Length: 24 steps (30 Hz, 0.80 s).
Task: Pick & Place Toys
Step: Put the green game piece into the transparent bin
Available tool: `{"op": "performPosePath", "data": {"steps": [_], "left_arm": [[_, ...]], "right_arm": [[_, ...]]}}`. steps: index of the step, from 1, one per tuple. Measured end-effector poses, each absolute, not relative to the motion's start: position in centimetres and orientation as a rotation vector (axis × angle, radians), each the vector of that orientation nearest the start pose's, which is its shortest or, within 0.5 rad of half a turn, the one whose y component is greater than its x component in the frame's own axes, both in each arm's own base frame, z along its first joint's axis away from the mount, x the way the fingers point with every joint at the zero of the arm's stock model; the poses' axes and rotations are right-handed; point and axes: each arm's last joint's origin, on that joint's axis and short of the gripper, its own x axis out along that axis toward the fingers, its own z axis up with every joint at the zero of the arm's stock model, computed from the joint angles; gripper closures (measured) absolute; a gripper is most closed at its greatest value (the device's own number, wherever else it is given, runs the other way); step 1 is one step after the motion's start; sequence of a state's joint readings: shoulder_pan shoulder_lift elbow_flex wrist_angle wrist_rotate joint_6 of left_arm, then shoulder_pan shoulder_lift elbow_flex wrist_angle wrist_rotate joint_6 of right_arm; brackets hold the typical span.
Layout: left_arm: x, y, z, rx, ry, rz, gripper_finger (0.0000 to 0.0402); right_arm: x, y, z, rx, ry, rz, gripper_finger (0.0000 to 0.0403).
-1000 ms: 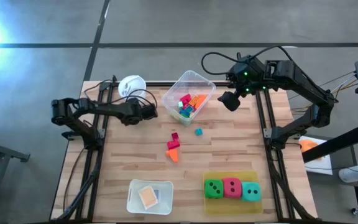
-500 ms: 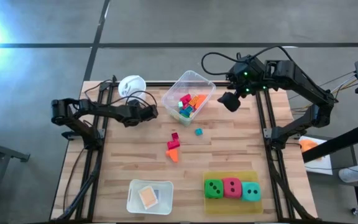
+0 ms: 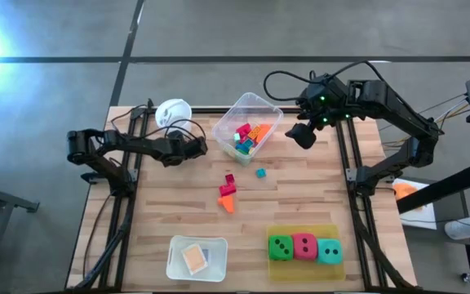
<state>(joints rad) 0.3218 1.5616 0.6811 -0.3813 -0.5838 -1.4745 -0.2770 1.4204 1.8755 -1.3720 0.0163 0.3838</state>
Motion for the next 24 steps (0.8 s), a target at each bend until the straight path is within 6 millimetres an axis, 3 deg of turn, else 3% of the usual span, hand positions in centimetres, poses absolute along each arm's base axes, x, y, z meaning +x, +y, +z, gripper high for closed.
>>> {"op": "performPosePath", "data": {"steps": [4, 14, 24], "left_arm": [[23.0, 9.4, 12.9, -1.006, 0.453, 1.526, 0.0161], [22.9, 9.4, 12.9, -1.001, 0.428, 1.546, 0.0079], [23.1, 9.5, 11.7, -0.974, 0.475, 1.576, 0.0068]], "right_arm": [[22.4, -6.3, 44.9, 0.467, 0.853, -0.440, 0.0021], [22.4, -6.3, 44.9, 0.451, 0.857, -0.432, 0.0021], [22.4, -6.3, 44.9, 0.447, 0.857, -0.430, 0.0021]]}}
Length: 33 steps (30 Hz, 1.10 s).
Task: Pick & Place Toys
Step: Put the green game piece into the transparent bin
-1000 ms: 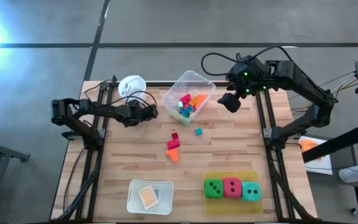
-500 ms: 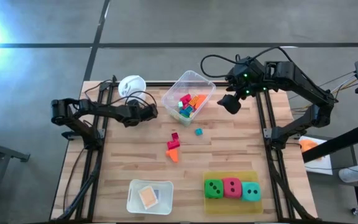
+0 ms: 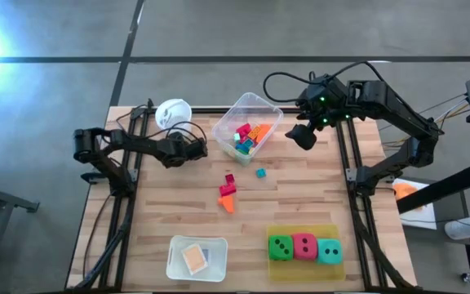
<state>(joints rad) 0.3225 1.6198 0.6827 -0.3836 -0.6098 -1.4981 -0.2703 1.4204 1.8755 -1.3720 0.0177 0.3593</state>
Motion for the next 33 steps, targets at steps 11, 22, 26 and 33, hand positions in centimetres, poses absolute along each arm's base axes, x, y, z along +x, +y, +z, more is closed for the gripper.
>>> {"op": "performPosePath", "data": {"steps": [11, 22, 26, 33], "left_arm": [[23.27, 9.83, 11.36, -0.946, 0.444, 1.600, 0.0068], [23.08, 10.40, 10.88, -0.951, 0.462, 1.621, 0.0068], [23.13, 10.42, 10.70, -0.945, 0.472, 1.624, 0.0069], [23.08, 10.39, 10.67, -0.929, 0.497, 1.615, 0.0103]], "right_arm": [[22.44, -6.20, 44.92, 0.430, 0.864, -0.417, 0.0021], [22.15, -6.07, 45.05, 0.429, 0.862, -0.414, 0.0021], [22.08, -5.97, 45.11, 0.428, 0.860, -0.411, 0.0021], [22.05, -5.57, 45.19, 0.424, 0.858, -0.398, 0.0021]]}}
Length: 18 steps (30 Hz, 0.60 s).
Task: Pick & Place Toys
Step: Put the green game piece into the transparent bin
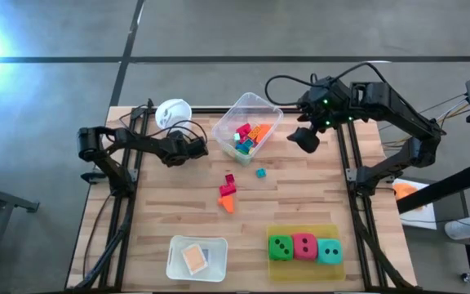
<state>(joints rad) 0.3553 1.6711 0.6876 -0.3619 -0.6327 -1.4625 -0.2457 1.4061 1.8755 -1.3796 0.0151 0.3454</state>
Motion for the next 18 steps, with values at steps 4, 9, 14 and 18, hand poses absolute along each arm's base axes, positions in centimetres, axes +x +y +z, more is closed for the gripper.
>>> {"op": "performPosePath", "data": {"steps": [4, 9, 14, 18], "left_arm": [[23.01, 10.36, 10.63, -0.927, 0.502, 1.618, 0.0139], [23.02, 10.37, 10.60, -0.934, 0.507, 1.614, 0.0179], [23.05, 10.35, 10.59, -0.945, 0.511, 1.608, 0.0211], [23.07, 10.33, 10.59, -0.956, 0.517, 1.601, 0.0235]], "right_arm": [[22.04, -5.35, 45.23, 0.422, 0.857, -0.390, 0.0021], [21.94, -5.22, 45.31, 0.420, 0.854, -0.386, 0.0021], [21.92, -5.21, 45.33, 0.420, 0.853, -0.386, 0.0021], [21.92, -5.20, 45.33, 0.420, 0.853, -0.385, 0.0022]]}}
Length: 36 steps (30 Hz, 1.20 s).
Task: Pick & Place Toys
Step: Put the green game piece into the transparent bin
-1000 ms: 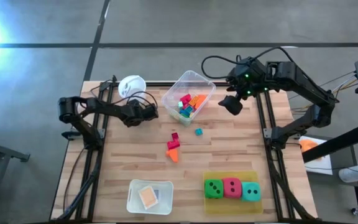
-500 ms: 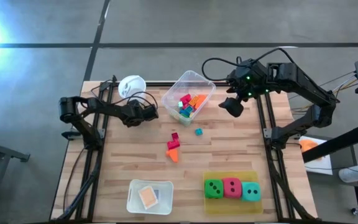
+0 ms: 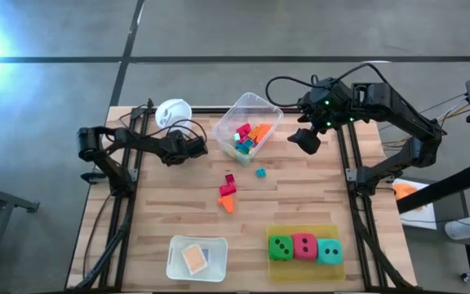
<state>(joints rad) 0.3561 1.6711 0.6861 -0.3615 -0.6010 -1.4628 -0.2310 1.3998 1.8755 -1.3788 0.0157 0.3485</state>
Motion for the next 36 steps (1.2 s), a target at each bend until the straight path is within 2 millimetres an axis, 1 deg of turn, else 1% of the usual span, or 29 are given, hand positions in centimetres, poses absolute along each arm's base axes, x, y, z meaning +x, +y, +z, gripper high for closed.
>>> {"op": "performPosePath", "data": {"steps": [5, 14, 20, 23, 27, 36], "left_arm": [[23.2, 10.2, 10.6, -0.945, 0.548, 1.573, 0.0261], [23.4, 9.7, 10.7, -0.946, 0.586, 1.530, 0.0262], [23.8, 8.5, 11.3, -0.974, 0.607, 1.455, 0.0262], [24.1, 7.7, 12.2, -0.997, 0.630, 1.374, 0.0262], [24.5, 6.9, 14.1, -0.969, 0.594, 1.294, 0.0262], [24.0, 5.1, 17.9, -0.975, 0.564, 1.155, 0.0263]], "right_arm": [[21.9, -5.2, 45.3, 0.420, 0.853, -0.386, 0.0021], [21.9, -5.2, 45.3, 0.420, 0.853, -0.386, 0.0021], [21.9, -5.2, 45.3, 0.420, 0.853, -0.386, 0.0021], [21.9, -5.2, 45.3, 0.419, 0.853, -0.386, 0.0021], [21.9, -5.2, 45.3, 0.413, 0.853, -0.386, 0.0021], [21.9, -5.2, 45.3, 0.404, 0.853, -0.390, 0.0021]]}}
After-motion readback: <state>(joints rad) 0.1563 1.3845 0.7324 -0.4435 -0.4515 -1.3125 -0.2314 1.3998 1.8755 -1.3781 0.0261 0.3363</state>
